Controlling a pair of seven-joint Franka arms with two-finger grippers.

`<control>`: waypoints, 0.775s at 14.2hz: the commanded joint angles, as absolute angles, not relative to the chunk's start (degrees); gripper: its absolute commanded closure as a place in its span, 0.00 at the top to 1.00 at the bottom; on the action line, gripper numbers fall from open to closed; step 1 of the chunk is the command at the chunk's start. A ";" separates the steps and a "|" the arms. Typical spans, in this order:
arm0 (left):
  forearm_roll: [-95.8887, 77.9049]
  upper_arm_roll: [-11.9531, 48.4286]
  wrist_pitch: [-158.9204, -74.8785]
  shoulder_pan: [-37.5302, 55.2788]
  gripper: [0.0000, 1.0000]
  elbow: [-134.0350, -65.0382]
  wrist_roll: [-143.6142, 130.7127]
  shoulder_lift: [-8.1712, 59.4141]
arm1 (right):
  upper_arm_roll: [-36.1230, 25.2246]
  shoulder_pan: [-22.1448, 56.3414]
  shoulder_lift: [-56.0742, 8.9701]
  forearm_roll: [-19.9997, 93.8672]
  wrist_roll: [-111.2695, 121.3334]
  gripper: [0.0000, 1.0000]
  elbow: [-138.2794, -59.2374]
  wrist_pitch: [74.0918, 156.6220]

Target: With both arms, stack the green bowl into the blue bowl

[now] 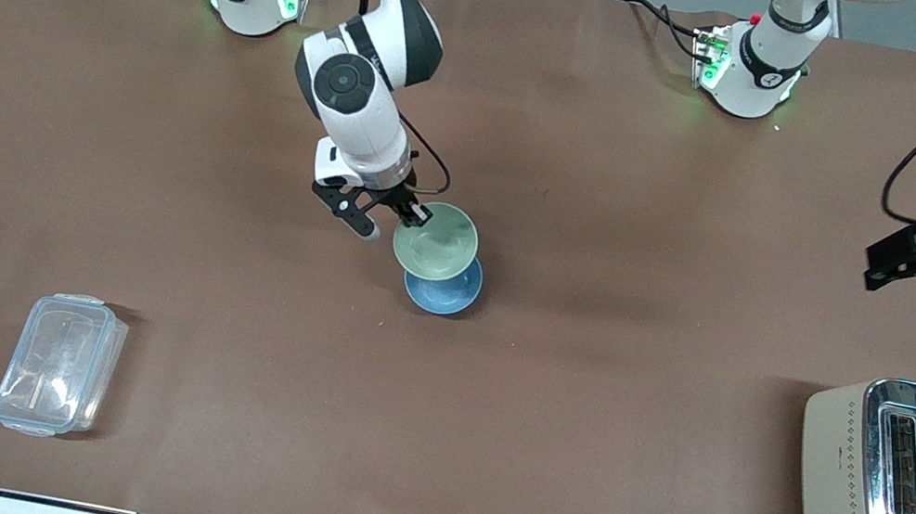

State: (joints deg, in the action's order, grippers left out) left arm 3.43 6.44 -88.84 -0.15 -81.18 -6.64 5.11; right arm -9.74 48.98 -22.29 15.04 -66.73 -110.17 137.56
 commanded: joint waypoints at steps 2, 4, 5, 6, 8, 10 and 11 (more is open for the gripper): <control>1.67 1.58 -88.77 3.25 1.00 -89.73 -3.96 -1.58 | -10.46 49.31 -25.65 15.38 -71.37 0.01 -105.31 137.20; 1.67 1.58 -88.59 3.25 1.00 -92.44 -3.78 -3.42 | -10.46 49.39 -27.59 15.64 -71.46 0.01 -103.98 138.16; 1.67 1.58 -88.77 3.25 1.00 -93.85 -3.69 -4.21 | -10.46 49.39 -28.47 15.73 -71.46 0.01 -103.19 138.51; 1.67 1.67 -88.77 2.99 1.00 -94.22 -3.69 -4.31 | -10.46 49.39 -29.17 15.65 -71.72 0.01 -103.10 138.78; 1.84 1.93 -88.77 3.08 1.00 -93.87 -3.78 -4.31 | -10.46 49.39 -29.79 15.73 -71.81 0.02 -102.66 140.35; 1.85 2.02 -88.94 3.08 1.00 -93.78 -3.78 -4.13 | -10.37 49.57 -30.85 15.82 -71.89 0.02 -102.40 141.32; 1.85 2.11 -89.21 3.08 1.00 -93.78 -3.78 -4.04 | -10.46 49.92 -31.37 15.82 -71.89 0.02 -102.13 141.59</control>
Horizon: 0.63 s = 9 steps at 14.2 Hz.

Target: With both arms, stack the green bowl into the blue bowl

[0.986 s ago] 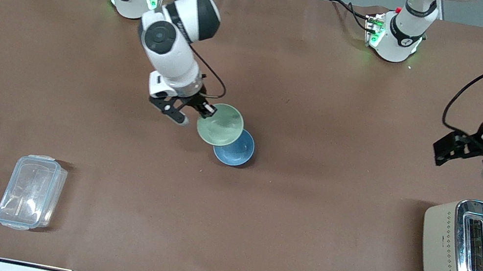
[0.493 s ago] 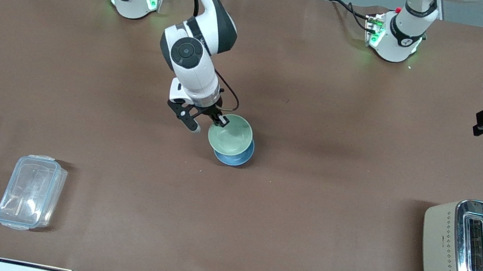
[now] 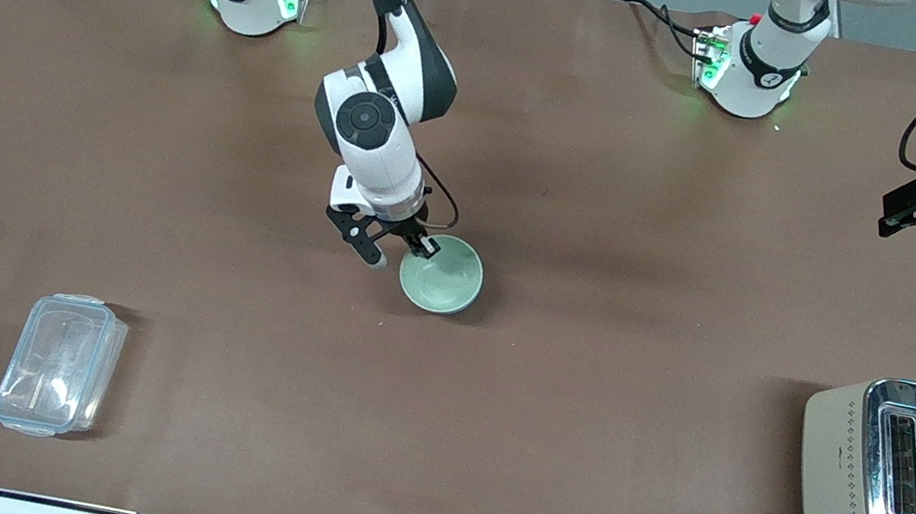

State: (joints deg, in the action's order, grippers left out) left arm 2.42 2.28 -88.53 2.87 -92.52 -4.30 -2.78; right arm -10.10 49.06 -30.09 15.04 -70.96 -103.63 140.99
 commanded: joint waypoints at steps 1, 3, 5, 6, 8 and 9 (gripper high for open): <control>1.85 2.11 -89.21 3.16 1.00 -93.78 -3.78 -3.87 | -10.46 49.92 -31.46 15.82 -71.89 0.02 -102.13 141.59; 1.76 2.20 -89.64 3.16 1.00 -93.69 -3.78 -3.78 | -10.46 49.83 -31.46 15.82 -71.89 0.07 -102.13 141.59; 1.67 2.37 -89.65 3.16 1.00 -93.69 -3.78 -3.78 | -10.46 49.75 -31.46 15.65 -71.63 0.16 -102.39 141.59; 1.67 2.55 -89.65 3.16 1.00 -93.69 -3.78 -3.87 | -10.46 49.66 -31.55 15.64 -71.54 0.19 -102.31 141.50; 1.58 2.64 -89.65 3.16 1.00 -93.78 -3.69 -3.87 | -10.46 49.40 -31.46 15.56 -71.02 0.35 -102.39 141.07; 1.58 2.64 -89.65 3.16 1.00 -93.78 -3.78 -3.87 | -10.46 49.31 -31.46 15.56 -70.93 0.43 -102.39 140.89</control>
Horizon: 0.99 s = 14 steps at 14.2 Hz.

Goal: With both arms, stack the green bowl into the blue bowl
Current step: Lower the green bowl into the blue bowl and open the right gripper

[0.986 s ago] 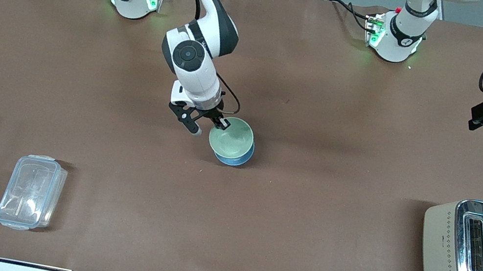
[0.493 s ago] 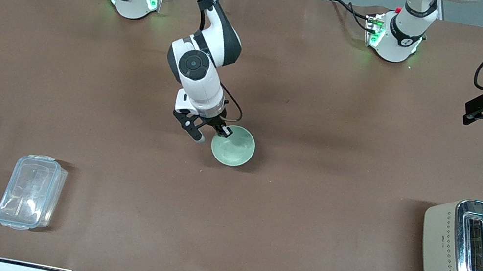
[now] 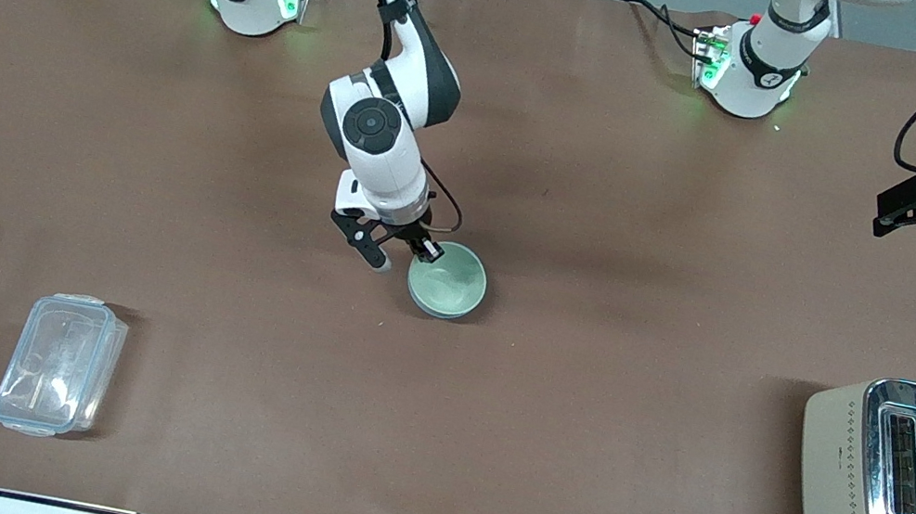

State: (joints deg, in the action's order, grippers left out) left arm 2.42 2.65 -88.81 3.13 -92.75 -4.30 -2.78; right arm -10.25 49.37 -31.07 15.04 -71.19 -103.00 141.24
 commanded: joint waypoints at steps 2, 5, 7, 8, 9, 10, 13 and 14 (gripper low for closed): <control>1.50 2.98 -89.65 3.16 1.00 -93.78 -3.78 -3.87 | -10.46 49.22 -31.46 15.56 -71.10 0.62 -102.30 140.89; 0.62 3.86 -89.39 3.16 1.00 -93.87 -3.69 -3.87 | -11.42 48.69 -30.68 15.12 -70.58 0.86 -102.13 139.67; 0.26 4.22 -89.03 3.16 1.00 -94.13 -3.69 -4.22 | -14.22 48.69 -27.53 12.15 -67.88 0.98 -101.43 134.24; 0.26 4.22 -89.03 3.16 1.00 -94.22 -3.60 -4.22 | -15.89 48.60 -25.33 9.43 -64.55 1.00 -100.99 129.95; 0.18 4.22 -88.95 3.08 1.00 -94.22 -3.60 -4.22 | -17.65 48.26 -23.40 8.10 -61.03 1.00 -100.73 126.77; 0.18 4.22 -89.03 3.08 1.00 -94.31 -3.60 -4.22 | -19.58 48.08 -21.64 7.83 -55.95 1.00 -100.55 123.87; 0.18 4.22 -89.03 3.16 1.00 -93.78 -3.60 -3.69 | -25.56 48.08 -16.71 7.73 -41.53 1.00 -100.28 116.30; 0.18 4.22 -89.03 3.16 1.00 -93.69 -3.60 -3.52 | -27.06 48.08 -14.96 7.65 -37.66 1.00 -100.11 114.02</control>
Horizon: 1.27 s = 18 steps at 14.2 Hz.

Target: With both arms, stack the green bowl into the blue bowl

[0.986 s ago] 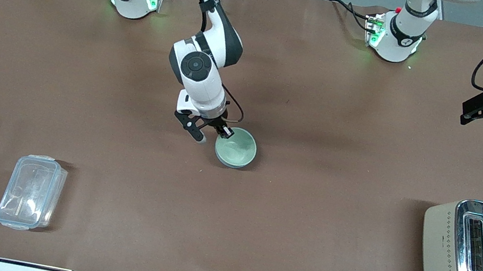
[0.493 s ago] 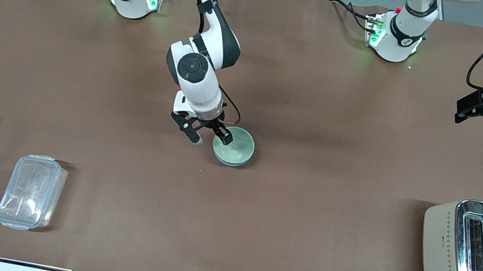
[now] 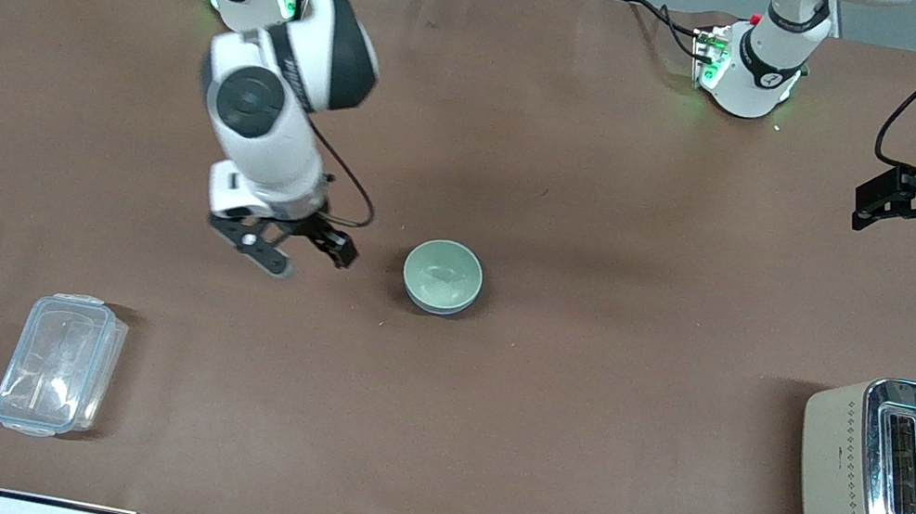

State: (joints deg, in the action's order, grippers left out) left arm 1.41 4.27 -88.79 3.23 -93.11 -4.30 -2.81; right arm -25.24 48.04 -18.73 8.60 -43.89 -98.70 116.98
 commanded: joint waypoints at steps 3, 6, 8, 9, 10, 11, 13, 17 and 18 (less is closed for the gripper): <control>0.26 4.22 -89.03 3.16 1.00 -93.16 -3.60 -3.34 | -32.33 48.08 -8.98 5.03 -28.33 1.00 -98.97 107.52; 0.26 4.22 -89.03 3.16 1.00 -93.08 -3.60 -3.25 | -35.15 47.99 -4.76 0.80 -22.78 1.00 -94.06 97.94; 0.18 4.22 -89.03 3.16 1.00 -92.90 -3.52 -3.34 | -34.64 43.89 -4.22 0.44 -17.95 1.00 -89.76 92.23; 0.26 4.22 -89.03 3.16 1.00 -92.81 -3.43 -3.34 | -33.41 40.90 -4.22 0.44 -14.88 1.00 -86.60 89.15; 0.18 4.22 -89.03 3.08 1.00 -92.81 -3.43 -3.34 | -32.18 38.35 -4.31 0.18 -12.07 1.00 -83.53 86.86; 0.18 4.22 -89.03 3.16 1.00 -92.81 -3.43 -3.34 | -31.65 36.32 -4.31 -0.17 -10.13 1.00 -81.93 85.10; 0.18 4.22 -89.03 3.25 1.00 -92.81 -3.52 -3.34 | -29.81 32.19 -4.31 -0.26 -5.56 1.00 -79.64 83.50; 0.18 4.22 -88.95 3.25 1.00 -92.90 -3.52 -3.34 | -14.99 16.84 -3.96 -0.26 -1.32 1.00 -78.75 82.36; 0.18 4.31 -88.95 3.34 1.00 -92.81 -3.43 -3.34 | -9.90 12.00 -3.43 -0.35 -1.49 1.00 -78.84 81.14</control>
State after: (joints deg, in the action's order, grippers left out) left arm 1.40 4.27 -88.82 3.27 -92.97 -4.30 -2.82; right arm -19.25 20.84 -3.66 0.82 -2.32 -79.80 83.38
